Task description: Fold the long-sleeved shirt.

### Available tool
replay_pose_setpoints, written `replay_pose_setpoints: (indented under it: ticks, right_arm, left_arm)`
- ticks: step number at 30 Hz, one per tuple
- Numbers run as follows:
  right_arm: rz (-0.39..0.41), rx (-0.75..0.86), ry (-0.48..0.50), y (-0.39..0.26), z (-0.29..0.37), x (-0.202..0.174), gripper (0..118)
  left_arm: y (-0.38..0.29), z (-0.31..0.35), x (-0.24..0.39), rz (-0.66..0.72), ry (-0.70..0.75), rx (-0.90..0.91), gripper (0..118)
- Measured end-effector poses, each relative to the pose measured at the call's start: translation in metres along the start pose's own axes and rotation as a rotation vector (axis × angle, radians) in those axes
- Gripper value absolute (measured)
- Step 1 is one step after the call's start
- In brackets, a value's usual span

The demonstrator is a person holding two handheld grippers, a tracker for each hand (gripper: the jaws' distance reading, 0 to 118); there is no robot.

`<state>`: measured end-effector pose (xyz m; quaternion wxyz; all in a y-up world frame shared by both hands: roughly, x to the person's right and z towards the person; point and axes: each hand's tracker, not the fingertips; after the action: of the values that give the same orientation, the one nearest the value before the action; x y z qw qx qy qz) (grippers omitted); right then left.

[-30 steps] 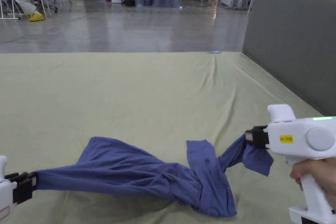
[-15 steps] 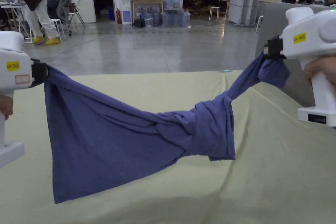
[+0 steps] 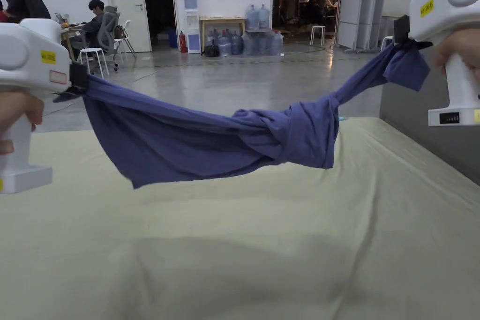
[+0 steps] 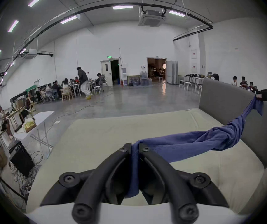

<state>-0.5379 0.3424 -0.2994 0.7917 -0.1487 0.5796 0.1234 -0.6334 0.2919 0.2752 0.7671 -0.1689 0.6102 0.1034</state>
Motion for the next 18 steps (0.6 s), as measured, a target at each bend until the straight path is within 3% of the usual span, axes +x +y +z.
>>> replay_pose_setpoints:
  ticks: [10, 14, 18]
  right_arm:
    - [-0.066, -0.287, 0.043, -0.178, -0.09, -0.015, 0]
    - [-0.051, -0.33, 0.045, -0.218, -0.094, -0.011, 0]
    - [-0.06, -0.283, 0.096, -0.231, -0.042, 0.002, 0]
  left_arm:
    - [-0.159, -0.09, 0.032, 0.002, -0.05, -0.311, 1]
    - [-0.196, -0.083, 0.033, 0.017, -0.056, -0.351, 1]
    - [-0.214, -0.032, 0.027, 0.064, -0.115, -0.296, 1]
